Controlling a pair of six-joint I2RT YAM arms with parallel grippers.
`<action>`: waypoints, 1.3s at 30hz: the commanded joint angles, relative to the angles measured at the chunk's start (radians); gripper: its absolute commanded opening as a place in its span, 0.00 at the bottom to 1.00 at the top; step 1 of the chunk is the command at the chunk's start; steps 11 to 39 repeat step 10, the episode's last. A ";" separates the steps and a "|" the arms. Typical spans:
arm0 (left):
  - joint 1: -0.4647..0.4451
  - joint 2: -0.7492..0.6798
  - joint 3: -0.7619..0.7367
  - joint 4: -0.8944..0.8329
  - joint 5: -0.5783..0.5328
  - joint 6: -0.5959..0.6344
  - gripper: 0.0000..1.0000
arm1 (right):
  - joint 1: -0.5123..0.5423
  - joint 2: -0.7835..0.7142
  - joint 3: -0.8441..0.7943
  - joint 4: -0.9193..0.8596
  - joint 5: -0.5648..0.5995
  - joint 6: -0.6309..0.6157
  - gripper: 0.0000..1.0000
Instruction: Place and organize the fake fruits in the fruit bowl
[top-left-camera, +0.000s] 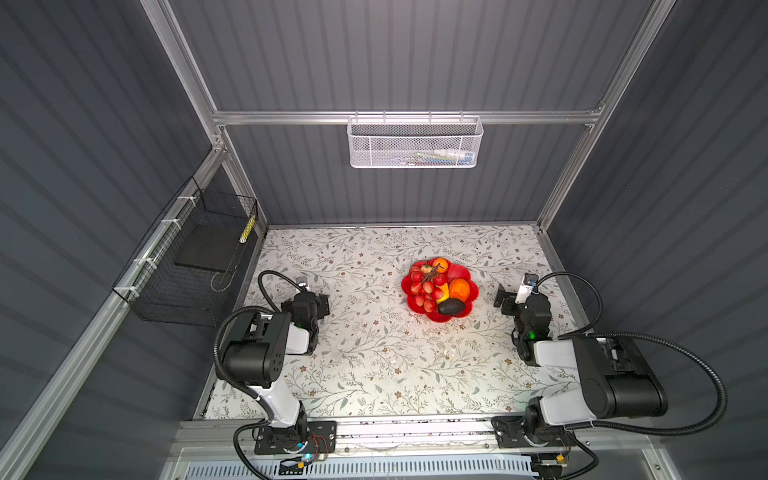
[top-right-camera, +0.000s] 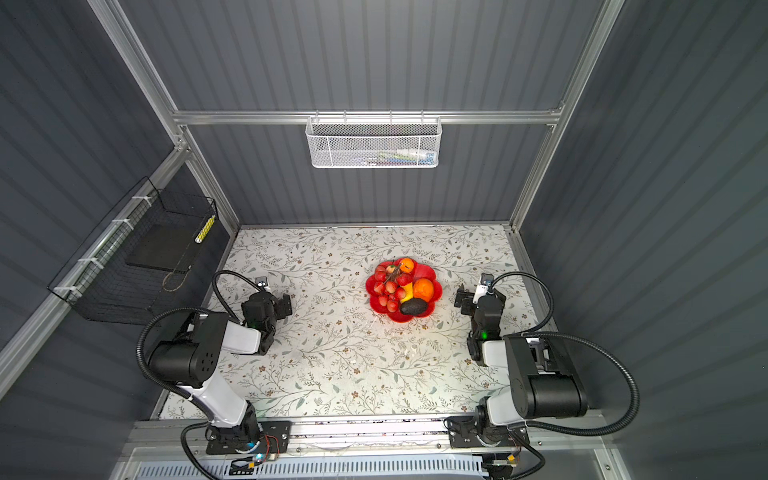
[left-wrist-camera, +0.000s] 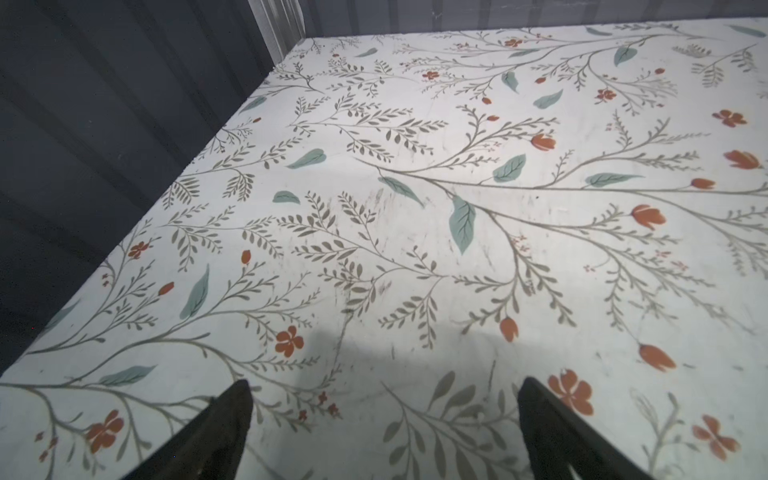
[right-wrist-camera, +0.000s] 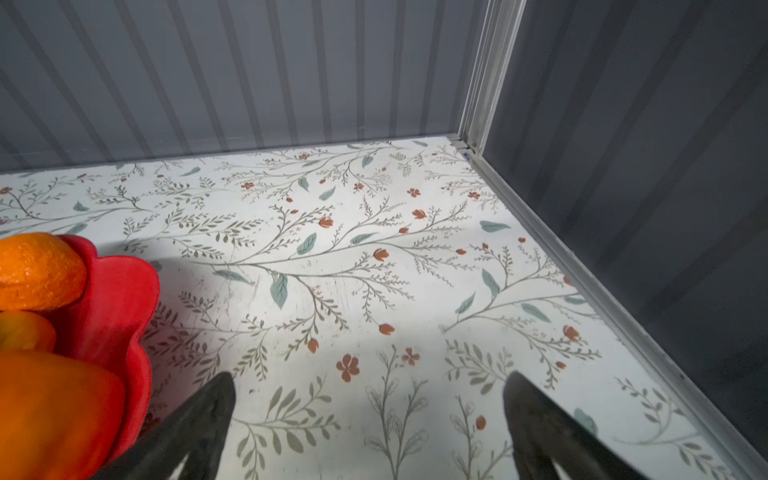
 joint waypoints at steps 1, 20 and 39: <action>0.004 -0.009 0.007 0.065 -0.017 -0.012 1.00 | -0.003 -0.002 0.002 0.040 0.004 0.007 0.99; 0.003 -0.002 0.005 0.082 -0.024 -0.007 1.00 | -0.030 -0.009 0.008 0.016 -0.111 0.003 0.99; 0.003 -0.002 0.005 0.082 -0.024 -0.007 1.00 | -0.030 -0.009 0.008 0.016 -0.111 0.003 0.99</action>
